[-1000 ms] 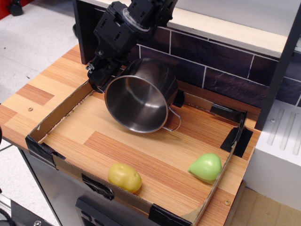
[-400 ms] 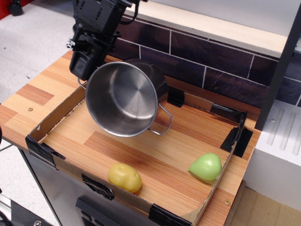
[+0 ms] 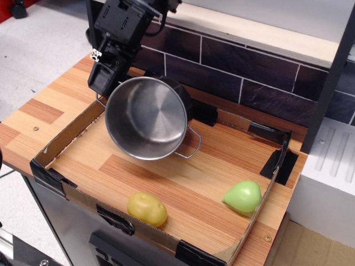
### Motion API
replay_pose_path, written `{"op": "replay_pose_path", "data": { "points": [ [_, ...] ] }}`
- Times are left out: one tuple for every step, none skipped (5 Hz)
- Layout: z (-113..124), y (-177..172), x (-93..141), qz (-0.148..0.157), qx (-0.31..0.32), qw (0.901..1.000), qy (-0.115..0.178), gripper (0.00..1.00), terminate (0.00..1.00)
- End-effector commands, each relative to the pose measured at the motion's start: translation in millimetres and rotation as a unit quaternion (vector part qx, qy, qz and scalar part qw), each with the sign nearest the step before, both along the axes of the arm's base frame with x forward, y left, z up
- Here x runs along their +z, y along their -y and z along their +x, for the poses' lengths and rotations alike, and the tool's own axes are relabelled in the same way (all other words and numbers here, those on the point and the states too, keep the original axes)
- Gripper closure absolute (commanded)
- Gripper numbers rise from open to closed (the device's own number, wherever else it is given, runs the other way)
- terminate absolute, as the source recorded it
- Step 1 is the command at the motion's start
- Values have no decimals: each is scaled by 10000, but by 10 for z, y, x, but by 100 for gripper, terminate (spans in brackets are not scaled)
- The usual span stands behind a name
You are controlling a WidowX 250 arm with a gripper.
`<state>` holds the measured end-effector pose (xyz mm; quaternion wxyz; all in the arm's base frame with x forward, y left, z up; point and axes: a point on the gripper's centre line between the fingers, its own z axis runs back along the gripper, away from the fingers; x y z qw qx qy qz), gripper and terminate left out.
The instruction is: Upright metal pot
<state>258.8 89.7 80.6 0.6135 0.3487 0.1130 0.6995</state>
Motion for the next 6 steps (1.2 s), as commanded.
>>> {"op": "replay_pose_path", "data": {
  "points": [
    [14,-113,110,-115,226,9997,-13,100,0],
    [59,-124,147,-40,-141,9998,167,0,0],
    [137,-115,233,152,-638,9926,1026,0,0],
    [234,-119,354,194,-508,9894,1343,0,0],
    [244,-111,410,226,-589,9848,1617,0,0],
    [201,-114,433,387,-858,9773,1899,0,0]
  ]
}}
